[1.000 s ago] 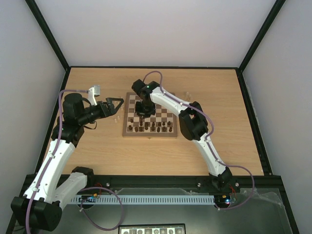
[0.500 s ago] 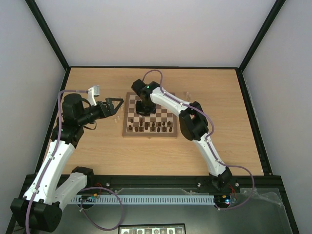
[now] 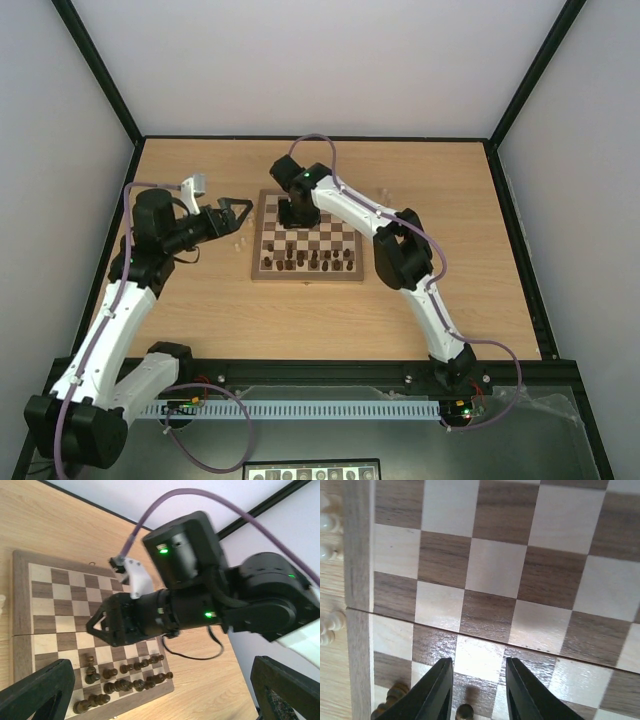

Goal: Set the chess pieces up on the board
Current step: Pick up the chess piece from the chessboard.

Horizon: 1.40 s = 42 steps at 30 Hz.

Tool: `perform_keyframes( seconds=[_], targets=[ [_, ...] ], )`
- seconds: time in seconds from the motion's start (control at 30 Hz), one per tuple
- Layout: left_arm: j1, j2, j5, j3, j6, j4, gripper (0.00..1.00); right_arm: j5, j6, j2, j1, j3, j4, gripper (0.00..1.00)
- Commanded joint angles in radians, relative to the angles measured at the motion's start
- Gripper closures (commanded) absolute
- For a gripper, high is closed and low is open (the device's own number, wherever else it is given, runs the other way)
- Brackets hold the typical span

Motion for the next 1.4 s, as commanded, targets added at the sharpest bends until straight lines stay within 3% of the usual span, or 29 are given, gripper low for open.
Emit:
perform_keyframes(
  seconds=[0.0, 0.33, 0.53, 0.63, 0.77, 1.13, 1.37],
  targets=[
    [0.021, 0.044, -0.031, 0.009, 0.012, 0.003, 0.01, 0.042, -0.097, -0.097, 0.006, -0.037, -0.052, 0.69],
    [0.064, 0.264, -0.132, 0.068, -0.016, 0.057, 0.01, 0.058, -0.198, -0.301, -0.009, -0.300, 0.164, 0.62],
    [0.098, 0.485, -0.130, 0.193, -0.011, -0.068, 0.01, 0.001, -0.200, -0.288, -0.081, -0.191, 0.060, 0.61],
    [0.102, 0.527, -0.155, 0.224, -0.019, -0.132, 0.01, 0.044, -0.216, -0.261, -0.091, -0.075, -0.056, 0.56],
    [0.100, 0.565, -0.110, 0.260, -0.066, -0.177, 0.01, -0.033, -0.189, -0.226, -0.092, 0.052, -0.163, 0.57],
    [0.106, 0.656, -0.081, 0.401, -0.067, -0.333, 0.01, -0.230, -0.196, -0.154, -0.078, 0.133, -0.268, 0.60],
    [0.116, 0.716, -0.054, 0.434, -0.051, -0.364, 0.01, -0.243, -0.177, -0.090, -0.069, 0.167, -0.352, 0.64]
  ],
)
